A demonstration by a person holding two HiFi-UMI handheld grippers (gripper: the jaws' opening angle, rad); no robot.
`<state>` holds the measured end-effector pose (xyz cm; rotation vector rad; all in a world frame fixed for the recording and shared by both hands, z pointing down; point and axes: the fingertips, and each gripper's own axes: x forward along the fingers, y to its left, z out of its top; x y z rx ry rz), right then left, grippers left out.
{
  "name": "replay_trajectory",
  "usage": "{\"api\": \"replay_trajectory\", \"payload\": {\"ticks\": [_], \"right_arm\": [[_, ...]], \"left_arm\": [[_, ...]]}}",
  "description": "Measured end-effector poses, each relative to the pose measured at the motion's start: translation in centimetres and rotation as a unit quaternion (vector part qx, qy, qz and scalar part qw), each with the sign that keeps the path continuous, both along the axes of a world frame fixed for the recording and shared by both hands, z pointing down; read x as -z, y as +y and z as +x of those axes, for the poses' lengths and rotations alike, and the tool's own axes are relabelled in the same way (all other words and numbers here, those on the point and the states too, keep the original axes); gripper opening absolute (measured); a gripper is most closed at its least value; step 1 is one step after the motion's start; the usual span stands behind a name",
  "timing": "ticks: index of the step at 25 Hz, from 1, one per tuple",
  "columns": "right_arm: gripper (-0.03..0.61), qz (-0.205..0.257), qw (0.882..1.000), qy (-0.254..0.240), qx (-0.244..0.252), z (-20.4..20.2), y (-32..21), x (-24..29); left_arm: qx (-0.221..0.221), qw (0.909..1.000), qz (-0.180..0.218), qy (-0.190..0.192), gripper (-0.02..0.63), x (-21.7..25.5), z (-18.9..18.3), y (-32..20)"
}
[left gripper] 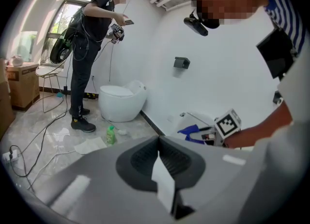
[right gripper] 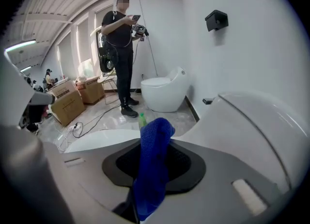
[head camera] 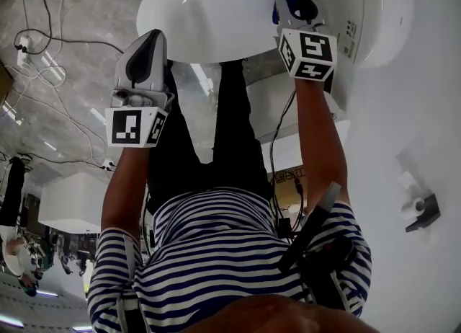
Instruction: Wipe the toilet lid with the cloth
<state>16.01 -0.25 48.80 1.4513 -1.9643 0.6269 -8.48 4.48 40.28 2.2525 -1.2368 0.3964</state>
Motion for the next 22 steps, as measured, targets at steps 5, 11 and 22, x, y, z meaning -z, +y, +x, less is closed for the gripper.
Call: {"api": "replay_trajectory", "payload": {"ticks": [5,11,22], "right_arm": [[0.106,-0.028,0.999,0.014,-0.019,3.3,1.0,-4.0],[0.106,-0.054,0.998,0.014,-0.019,2.8,1.8,-8.0],[0.106,-0.065,0.998,0.004,-0.001,-1.0,2.3,-8.5]], "left_arm": [[0.001,0.9999,-0.011,-0.010,0.002,-2.3,0.8,0.7],[0.005,0.9998,-0.011,-0.014,0.002,-3.8,0.5,0.6],[0.010,0.9998,-0.011,-0.014,0.002,-3.6,-1.2,0.9]]}}
